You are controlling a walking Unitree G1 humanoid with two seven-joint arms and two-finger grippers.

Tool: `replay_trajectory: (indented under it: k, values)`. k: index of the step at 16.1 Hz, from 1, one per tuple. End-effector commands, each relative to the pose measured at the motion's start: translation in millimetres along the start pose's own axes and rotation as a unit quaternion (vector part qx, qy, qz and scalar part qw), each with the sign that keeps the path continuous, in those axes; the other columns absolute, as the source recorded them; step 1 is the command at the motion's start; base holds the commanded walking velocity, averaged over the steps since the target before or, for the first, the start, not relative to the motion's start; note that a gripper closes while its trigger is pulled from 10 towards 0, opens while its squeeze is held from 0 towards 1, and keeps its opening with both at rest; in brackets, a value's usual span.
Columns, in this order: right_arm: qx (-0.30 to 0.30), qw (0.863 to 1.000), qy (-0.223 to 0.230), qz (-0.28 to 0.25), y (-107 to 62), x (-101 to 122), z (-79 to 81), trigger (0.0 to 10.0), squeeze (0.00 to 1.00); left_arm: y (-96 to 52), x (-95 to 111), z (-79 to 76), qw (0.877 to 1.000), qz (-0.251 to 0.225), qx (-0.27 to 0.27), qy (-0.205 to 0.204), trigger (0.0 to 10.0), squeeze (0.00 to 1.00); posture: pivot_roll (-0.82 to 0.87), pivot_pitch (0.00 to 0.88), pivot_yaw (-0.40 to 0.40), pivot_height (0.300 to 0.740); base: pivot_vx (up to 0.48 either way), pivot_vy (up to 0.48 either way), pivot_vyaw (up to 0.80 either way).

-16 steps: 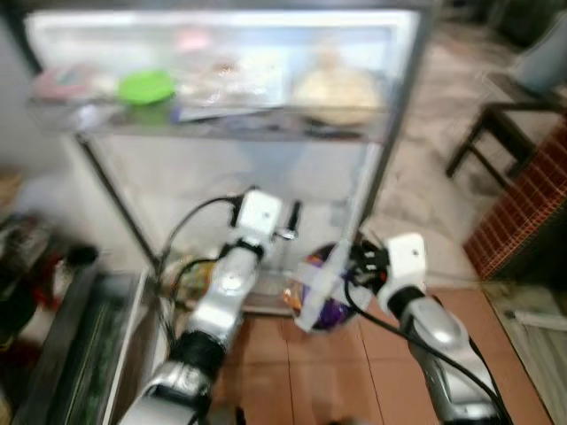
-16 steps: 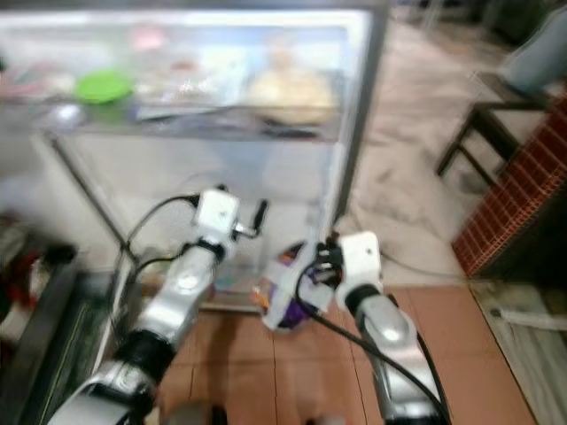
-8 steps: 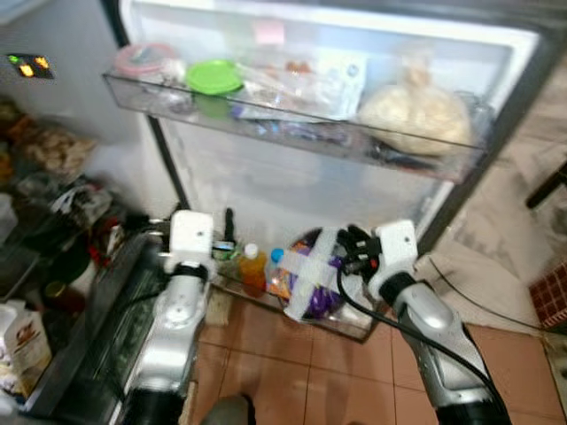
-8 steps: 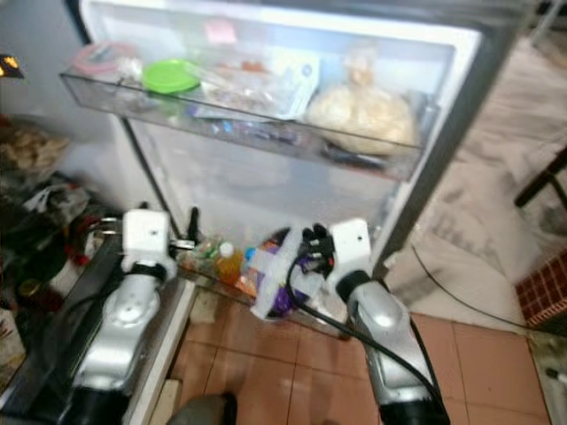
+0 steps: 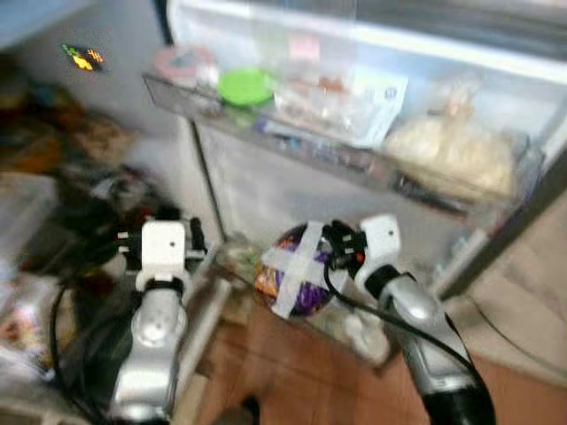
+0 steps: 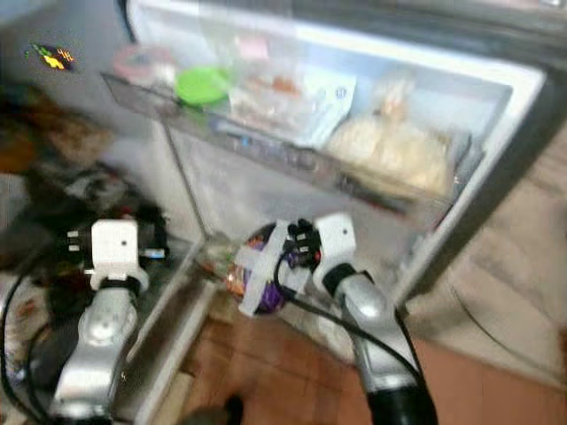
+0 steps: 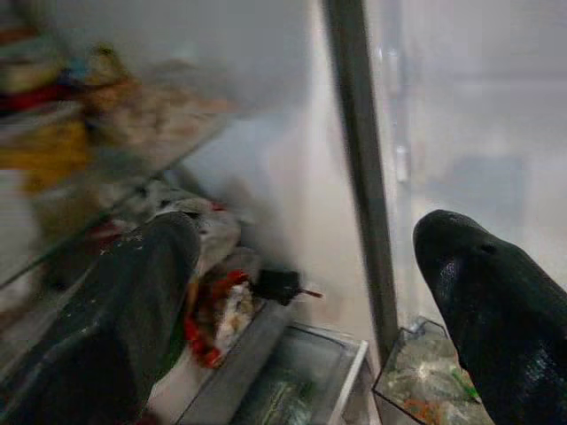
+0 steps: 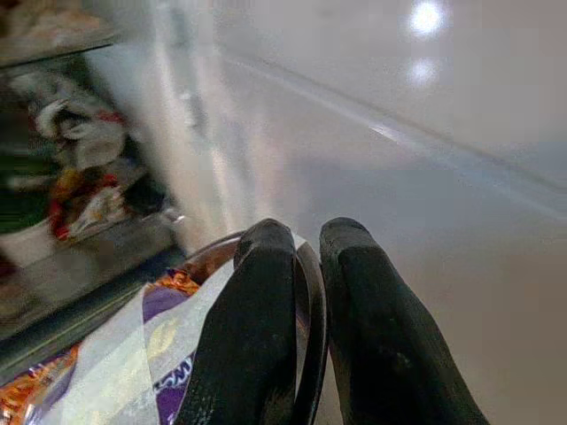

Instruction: Restocking fridge

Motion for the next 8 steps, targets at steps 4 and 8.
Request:
replay_trajectory:
  k: [4, 8]
  values:
    - [0.010, 1.000, 0.006, -0.025, 11.8, 9.7, 5.6, 10.0, 0.00, -10.0, -8.0, 11.7, 0.999, 0.031, 0.014, 0.006, 10.0, 0.00, 0.10, 0.012, 0.012, 0.740, 0.000, 0.000, 0.80]
    - [0.013, 1.000, 0.007, -0.026, 12.6, 7.8, 6.5, 10.0, 0.00, -13.1, -9.3, 16.0, 0.999, 0.040, 0.023, 0.000, 10.0, 0.00, 0.11, 0.013, 0.012, 0.740, 0.000, 0.000, 0.80]
Point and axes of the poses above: a point about 5 cm out from each wrist's last joint towards the gripper, its own y axis pointing out of the wrist towards the gripper, its own x axis along the axis of the wrist's last joint, z = x × y, the point moved 1 cm from there along y, pointing out of the wrist towards the gripper, and after that the axes turned 10 degrees about -y, right-handed, at the moved point
